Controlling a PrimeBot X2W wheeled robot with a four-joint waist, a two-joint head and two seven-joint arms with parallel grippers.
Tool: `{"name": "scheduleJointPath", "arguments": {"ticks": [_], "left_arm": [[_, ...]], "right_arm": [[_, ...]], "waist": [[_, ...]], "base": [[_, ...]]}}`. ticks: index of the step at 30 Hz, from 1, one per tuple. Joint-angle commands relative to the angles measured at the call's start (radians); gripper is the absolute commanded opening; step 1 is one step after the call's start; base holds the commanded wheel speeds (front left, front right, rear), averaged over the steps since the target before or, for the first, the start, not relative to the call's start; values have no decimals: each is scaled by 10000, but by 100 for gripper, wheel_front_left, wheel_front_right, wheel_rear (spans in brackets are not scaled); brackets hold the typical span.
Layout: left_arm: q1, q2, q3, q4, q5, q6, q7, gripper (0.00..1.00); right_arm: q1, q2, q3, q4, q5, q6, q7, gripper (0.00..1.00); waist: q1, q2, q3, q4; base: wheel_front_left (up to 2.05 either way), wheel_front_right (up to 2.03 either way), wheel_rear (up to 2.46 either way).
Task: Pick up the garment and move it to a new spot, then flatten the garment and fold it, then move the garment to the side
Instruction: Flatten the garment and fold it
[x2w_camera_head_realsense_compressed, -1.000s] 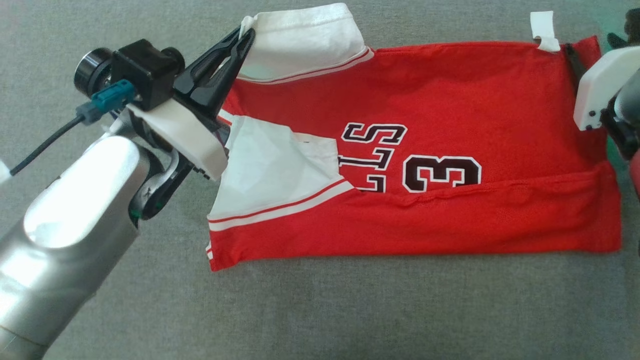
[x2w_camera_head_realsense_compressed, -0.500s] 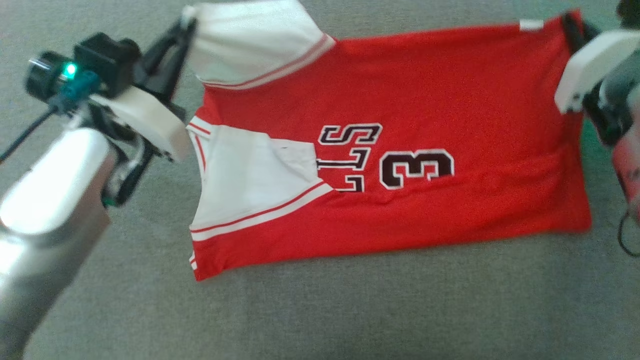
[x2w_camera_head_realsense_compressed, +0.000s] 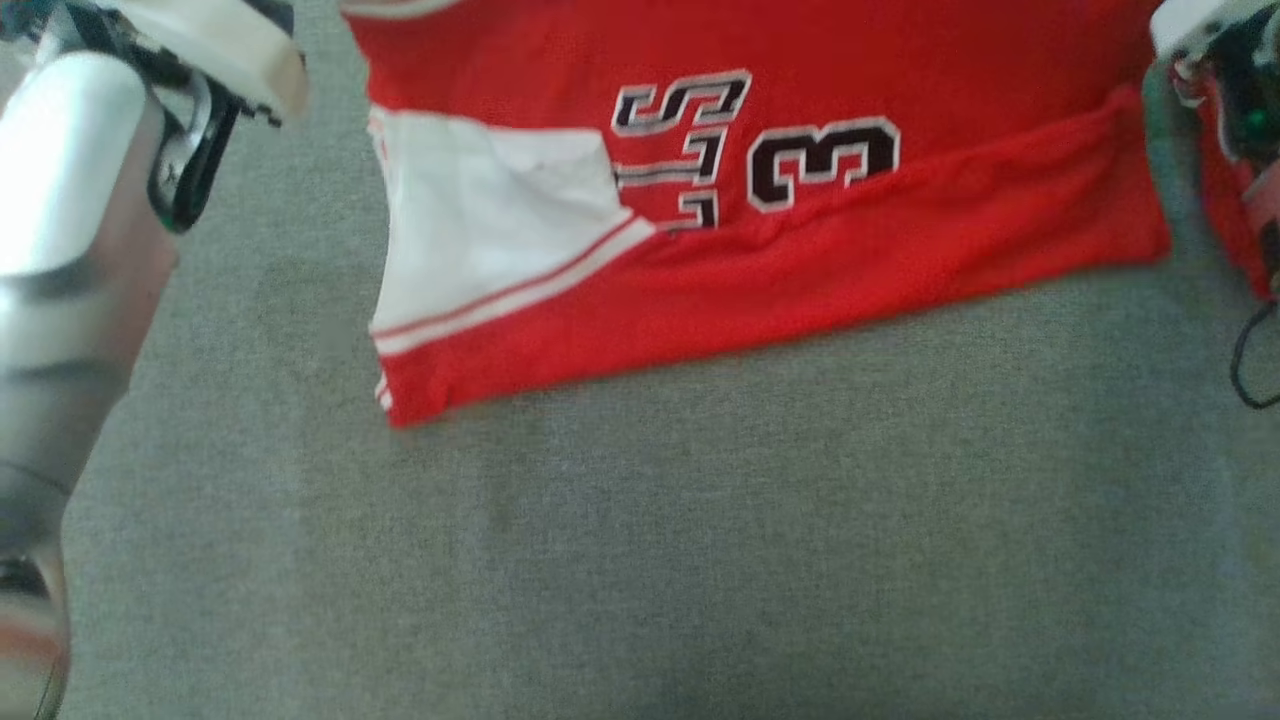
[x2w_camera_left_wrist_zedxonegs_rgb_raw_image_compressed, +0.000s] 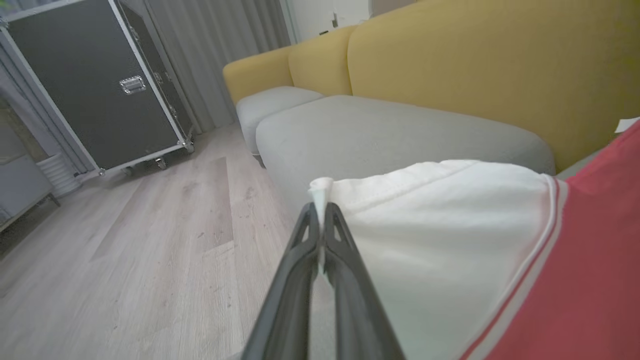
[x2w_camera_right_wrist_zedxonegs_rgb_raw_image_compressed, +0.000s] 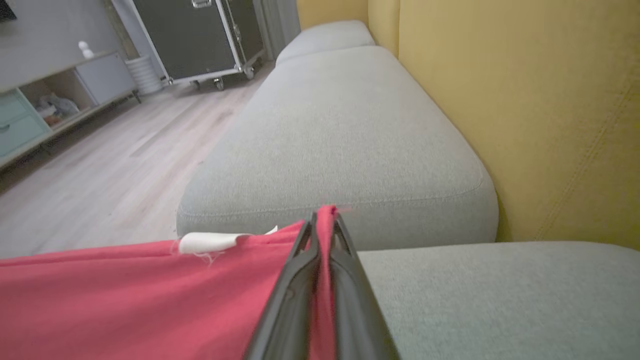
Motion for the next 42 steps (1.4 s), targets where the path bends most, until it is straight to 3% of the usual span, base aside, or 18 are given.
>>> {"name": "scheduleJointPath", "arguments": {"ticks": [1, 8, 15, 32, 42], "left_arm": [[-659, 376, 492, 51, 110, -34, -213, 0], [-525, -161, 404, 1159, -324, -621, -661, 0], [488, 1, -160, 892, -1554, -841, -119, 0], [3001, 3317, -2556, -4513, -5812, -848, 3619, 0], [3031, 3804, -3284, -5134, -5930, -849, 3952, 0]], "right_arm": [[-322, 82, -16, -160, 127, -9, -194, 0], [-26, 50, 481, 164, 398, -9, -235, 0], [810, -243, 1301, -7, 1018, -9, 457, 0], [2661, -1973, 3595, -850, 2322, -9, 2861, 0], [2591, -2438, 4720, -1178, 2258, -9, 3260, 0]], "waist": [[-1, 0, -6, 35], [-1, 0, -355, 246], [-1, 0, -1072, 253], [-1, 0, -1917, 406], [-1, 0, -1750, 348]], "base": [[0, 0, 0], [0, 0, 0], [0, 0, 0], [0, 0, 0], [0, 0, 0]]}}
